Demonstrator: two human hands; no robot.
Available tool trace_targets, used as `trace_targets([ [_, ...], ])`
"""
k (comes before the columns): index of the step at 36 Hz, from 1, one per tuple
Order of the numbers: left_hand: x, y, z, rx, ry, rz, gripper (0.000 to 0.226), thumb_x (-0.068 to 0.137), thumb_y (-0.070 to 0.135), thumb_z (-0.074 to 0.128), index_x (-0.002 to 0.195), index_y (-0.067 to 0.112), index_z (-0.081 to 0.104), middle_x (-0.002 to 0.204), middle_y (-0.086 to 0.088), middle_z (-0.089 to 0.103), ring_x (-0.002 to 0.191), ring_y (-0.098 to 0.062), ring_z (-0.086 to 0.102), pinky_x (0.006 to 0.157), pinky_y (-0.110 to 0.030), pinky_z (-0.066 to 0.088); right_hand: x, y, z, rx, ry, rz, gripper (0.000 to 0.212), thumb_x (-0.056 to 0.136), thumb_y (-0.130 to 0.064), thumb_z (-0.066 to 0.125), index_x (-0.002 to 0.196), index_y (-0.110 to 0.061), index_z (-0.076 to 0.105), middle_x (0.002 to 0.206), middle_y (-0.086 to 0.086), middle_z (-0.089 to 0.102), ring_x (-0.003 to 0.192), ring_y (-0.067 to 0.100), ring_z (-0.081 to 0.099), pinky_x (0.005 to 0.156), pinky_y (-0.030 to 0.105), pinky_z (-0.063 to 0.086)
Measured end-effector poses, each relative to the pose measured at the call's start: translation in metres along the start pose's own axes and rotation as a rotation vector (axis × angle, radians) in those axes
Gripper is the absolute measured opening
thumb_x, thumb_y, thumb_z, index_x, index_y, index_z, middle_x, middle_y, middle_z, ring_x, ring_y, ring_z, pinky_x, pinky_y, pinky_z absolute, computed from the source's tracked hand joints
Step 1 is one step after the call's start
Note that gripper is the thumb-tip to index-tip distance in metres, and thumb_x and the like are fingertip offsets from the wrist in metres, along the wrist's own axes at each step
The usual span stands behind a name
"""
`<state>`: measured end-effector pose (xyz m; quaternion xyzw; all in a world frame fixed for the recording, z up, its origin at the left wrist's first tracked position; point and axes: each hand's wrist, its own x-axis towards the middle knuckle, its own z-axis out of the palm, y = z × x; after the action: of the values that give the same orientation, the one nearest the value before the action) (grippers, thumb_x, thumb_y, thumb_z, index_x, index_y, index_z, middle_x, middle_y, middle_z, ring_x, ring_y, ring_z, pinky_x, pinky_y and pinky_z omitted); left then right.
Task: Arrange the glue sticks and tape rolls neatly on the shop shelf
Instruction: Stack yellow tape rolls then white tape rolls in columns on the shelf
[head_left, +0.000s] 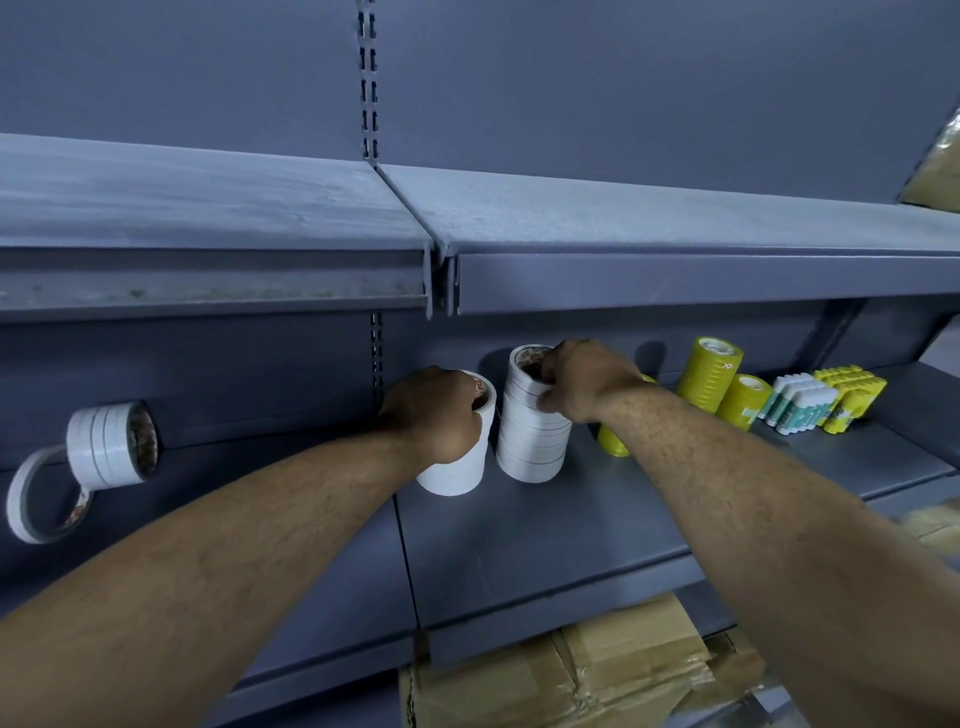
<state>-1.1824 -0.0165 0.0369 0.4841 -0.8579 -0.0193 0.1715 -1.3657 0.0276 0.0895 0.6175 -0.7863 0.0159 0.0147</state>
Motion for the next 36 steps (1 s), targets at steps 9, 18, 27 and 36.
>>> trace_targets([
  [9, 0.002, 0.009, -0.015, -0.018, -0.054, 0.034, 0.060, 0.097, 0.038, 0.035, 0.154, 0.021, 0.028, 0.163, 0.001, 0.025, 0.149, -0.019, 0.020, 0.121, -0.039, 0.017, -0.015, -0.001, 0.004, -0.044, 0.199, -0.090, 0.062, 0.093, -0.065, 0.039, 0.142, -0.028, 0.051, 0.153, 0.002, 0.043, 0.143, 0.026, 0.028, 0.118, 0.041, 0.028],
  [18, -0.023, -0.004, -0.027, -0.003, -0.153, -0.128, 0.064, 0.101, 0.048, 0.017, 0.159, 0.025, 0.004, 0.167, 0.004, 0.003, 0.153, -0.014, 0.000, 0.124, -0.040, 0.005, -0.023, -0.019, 0.019, 0.122, 0.172, -0.284, 0.056, 0.103, -0.051, 0.037, 0.153, -0.025, 0.038, 0.162, 0.001, 0.030, 0.151, 0.023, 0.015, 0.123, 0.034, 0.014],
  [27, -0.112, -0.056, -0.044, 0.094, -0.104, -0.348, 0.064, 0.101, 0.042, 0.028, 0.159, 0.018, 0.016, 0.166, -0.003, 0.015, 0.153, -0.021, 0.010, 0.124, -0.034, 0.010, -0.038, -0.101, 0.049, 0.240, 0.049, -0.502, 0.060, 0.104, -0.053, 0.035, 0.158, -0.030, 0.026, 0.168, -0.005, 0.010, 0.155, 0.015, 0.003, 0.125, 0.034, 0.005],
  [36, -0.224, -0.135, -0.084, 0.143, -0.068, -0.555, 0.064, 0.098, 0.039, 0.027, 0.159, 0.020, 0.017, 0.166, 0.000, 0.015, 0.153, -0.019, 0.007, 0.123, -0.039, 0.010, -0.087, -0.206, 0.060, 0.292, -0.031, -0.675, 0.060, 0.102, -0.053, 0.041, 0.157, -0.031, 0.029, 0.167, -0.007, 0.015, 0.154, 0.015, 0.007, 0.124, 0.036, 0.015],
])
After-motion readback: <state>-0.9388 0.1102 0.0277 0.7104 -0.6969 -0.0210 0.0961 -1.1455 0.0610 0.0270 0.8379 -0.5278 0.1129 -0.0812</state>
